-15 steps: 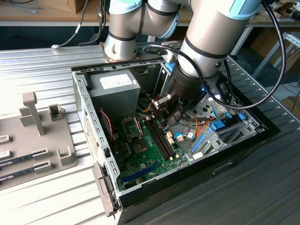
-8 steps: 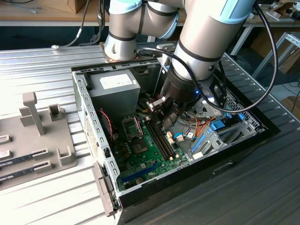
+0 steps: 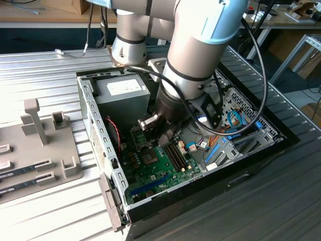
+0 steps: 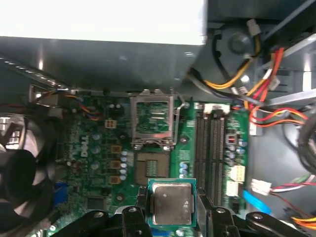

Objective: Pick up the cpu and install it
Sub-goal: 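Place the cpu into insertion slot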

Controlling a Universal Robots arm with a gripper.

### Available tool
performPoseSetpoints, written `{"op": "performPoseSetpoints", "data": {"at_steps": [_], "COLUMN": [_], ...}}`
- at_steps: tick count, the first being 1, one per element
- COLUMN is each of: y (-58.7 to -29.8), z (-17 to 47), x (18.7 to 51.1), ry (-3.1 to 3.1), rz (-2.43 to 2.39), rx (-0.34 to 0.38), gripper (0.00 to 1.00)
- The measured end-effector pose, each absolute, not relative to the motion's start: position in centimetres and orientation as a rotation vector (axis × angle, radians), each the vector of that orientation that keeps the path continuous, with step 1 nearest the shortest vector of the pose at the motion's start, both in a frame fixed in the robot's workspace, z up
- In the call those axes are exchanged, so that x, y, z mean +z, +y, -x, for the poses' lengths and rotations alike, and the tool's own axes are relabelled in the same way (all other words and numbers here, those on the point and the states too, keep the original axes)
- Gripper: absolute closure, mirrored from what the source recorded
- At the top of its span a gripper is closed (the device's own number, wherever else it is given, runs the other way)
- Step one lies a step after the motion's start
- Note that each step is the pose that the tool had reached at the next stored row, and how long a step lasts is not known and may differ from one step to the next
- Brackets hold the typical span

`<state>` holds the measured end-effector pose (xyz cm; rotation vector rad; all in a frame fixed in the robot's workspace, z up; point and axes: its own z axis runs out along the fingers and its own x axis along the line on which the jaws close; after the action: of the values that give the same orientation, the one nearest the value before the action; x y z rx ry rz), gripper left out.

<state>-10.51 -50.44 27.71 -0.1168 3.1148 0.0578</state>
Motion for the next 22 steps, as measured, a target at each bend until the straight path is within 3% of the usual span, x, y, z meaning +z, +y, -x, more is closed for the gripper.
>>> {"op": "performPoseSetpoints", "data": {"at_steps": [6,12,22], "y": [-50.1,-48.0,-48.0], "z": [11.0,11.0,11.5], "x": [26.5,25.0,22.7], "ry": [3.115,3.115,3.115], "rz": [0.116,0.116,0.112], "rx": [0.058,0.058,0.057], "gripper": [0.53,0.53,0.53]}}
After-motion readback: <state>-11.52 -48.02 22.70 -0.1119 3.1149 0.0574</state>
